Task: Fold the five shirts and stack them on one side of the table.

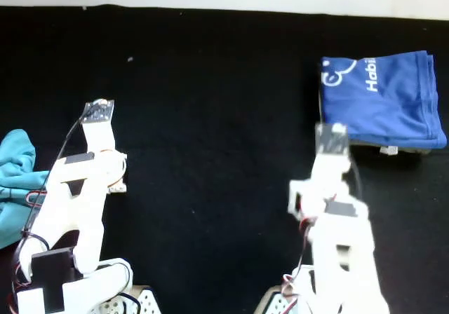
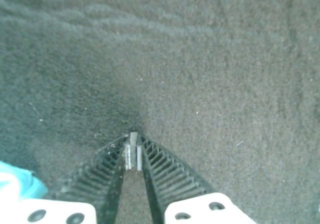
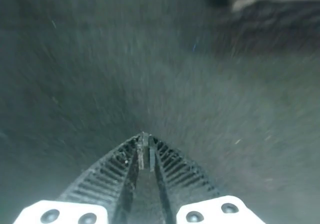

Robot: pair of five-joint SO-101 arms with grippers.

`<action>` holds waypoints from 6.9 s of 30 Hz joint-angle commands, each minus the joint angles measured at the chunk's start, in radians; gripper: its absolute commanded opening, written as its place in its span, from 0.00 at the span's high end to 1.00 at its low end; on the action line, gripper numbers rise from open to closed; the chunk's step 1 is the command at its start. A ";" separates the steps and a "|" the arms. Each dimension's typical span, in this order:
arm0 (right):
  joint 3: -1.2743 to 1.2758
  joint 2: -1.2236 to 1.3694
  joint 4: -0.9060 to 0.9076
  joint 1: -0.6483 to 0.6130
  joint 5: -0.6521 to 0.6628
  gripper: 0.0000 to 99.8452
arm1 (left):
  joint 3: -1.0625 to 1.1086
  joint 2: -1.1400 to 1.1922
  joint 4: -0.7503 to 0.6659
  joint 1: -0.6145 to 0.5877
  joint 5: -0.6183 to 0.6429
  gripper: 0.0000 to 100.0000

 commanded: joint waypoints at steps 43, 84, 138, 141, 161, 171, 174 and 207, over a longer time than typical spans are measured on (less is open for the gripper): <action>0.219 -0.084 -0.321 -0.030 0.046 0.99 | -1.733 0.743 0.921 -0.858 -0.256 0.80; 0.220 -0.084 -0.325 -0.030 0.046 0.99 | -2.292 0.351 1.148 -0.077 -0.124 0.99; 0.220 -0.084 -0.325 -0.030 0.046 0.99 | -0.722 -0.119 1.132 0.203 -0.063 0.81; 0.220 -0.084 -0.325 -0.030 0.046 0.99 | -0.581 -0.116 1.034 0.278 0.061 0.80; 0.220 -0.084 -0.325 -0.030 0.046 0.99 | -0.222 -0.127 0.535 0.274 0.132 0.93; 0.220 -0.084 -0.323 -0.030 0.046 0.99 | -0.628 -0.127 0.865 0.111 0.130 0.99; 0.208 -0.084 -0.280 -0.030 0.046 0.99 | -0.826 -0.127 1.023 0.050 0.126 0.99; -1.808 1.148 0.725 -0.564 -0.109 0.99 | -0.826 -0.116 1.069 -0.607 -0.488 0.99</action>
